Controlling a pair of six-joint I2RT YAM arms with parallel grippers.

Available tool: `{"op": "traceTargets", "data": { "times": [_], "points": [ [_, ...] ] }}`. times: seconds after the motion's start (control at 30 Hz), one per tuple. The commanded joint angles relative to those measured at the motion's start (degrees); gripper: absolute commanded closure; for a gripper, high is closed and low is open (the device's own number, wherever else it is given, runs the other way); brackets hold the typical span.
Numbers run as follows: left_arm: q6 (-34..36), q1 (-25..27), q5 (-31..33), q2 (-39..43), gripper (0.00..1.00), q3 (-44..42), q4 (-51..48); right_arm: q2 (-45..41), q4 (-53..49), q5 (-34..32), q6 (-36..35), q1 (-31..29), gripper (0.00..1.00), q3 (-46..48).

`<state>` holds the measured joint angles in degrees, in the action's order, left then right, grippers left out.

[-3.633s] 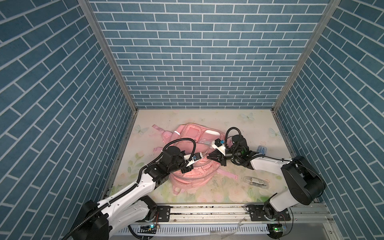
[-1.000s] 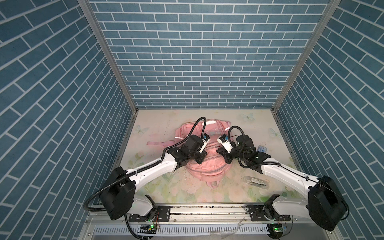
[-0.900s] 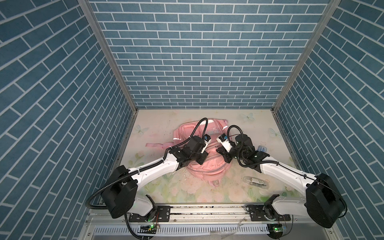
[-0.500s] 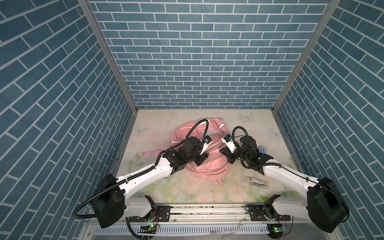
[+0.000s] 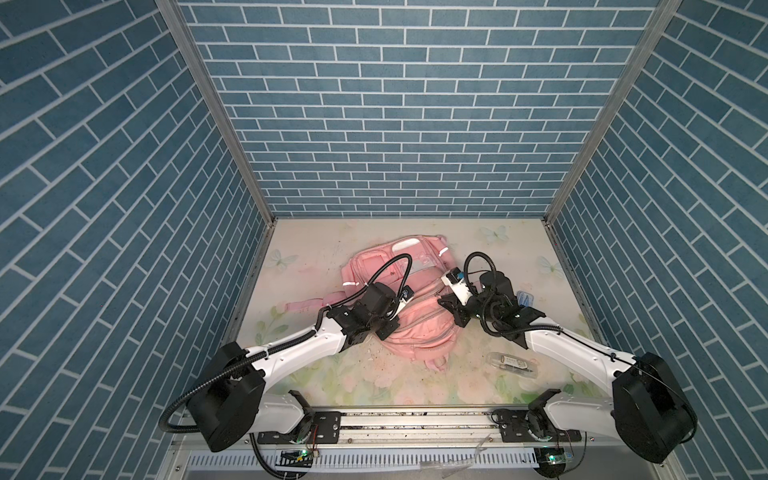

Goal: Pack the student bag

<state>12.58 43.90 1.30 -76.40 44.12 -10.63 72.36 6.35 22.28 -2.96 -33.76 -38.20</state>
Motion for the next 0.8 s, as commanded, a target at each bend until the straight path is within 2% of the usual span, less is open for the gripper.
{"op": "traceTargets", "data": {
  "times": [0.0,0.1,0.27,0.33,0.5,0.63,0.77],
  "points": [
    [-2.2,-0.5,-1.5,1.6,1.00,0.8,1.2,1.3,-0.2,-3.5,0.6,0.4,1.00,-3.2],
    [-5.2,3.2,-2.7,4.0,1.00,1.5,2.0,4.1,-3.7,-5.8,-0.7,1.2,1.00,-7.1],
    [-14.2,9.9,0.0,5.4,1.00,2.5,6.3,7.9,-7.9,-5.9,-3.7,4.4,1.00,-13.3],
    [-18.4,10.1,1.1,4.3,1.00,3.6,8.1,9.1,-9.6,-5.6,-5.2,4.9,1.00,-15.5],
    [-21.9,8.8,3.8,0.3,1.00,7.8,9.6,8.4,-13.6,-2.6,-9.2,4.9,1.00,-16.8],
    [-25.4,5.6,2.5,-1.1,1.00,9.9,9.5,3.2,-11.8,-0.7,-8.3,3.1,1.00,-12.1],
    [-25.5,5.7,2.2,-1.5,1.00,11.5,8.9,-0.8,-7.8,1.8,-6.6,-0.7,1.00,-6.4]
  ]
}}
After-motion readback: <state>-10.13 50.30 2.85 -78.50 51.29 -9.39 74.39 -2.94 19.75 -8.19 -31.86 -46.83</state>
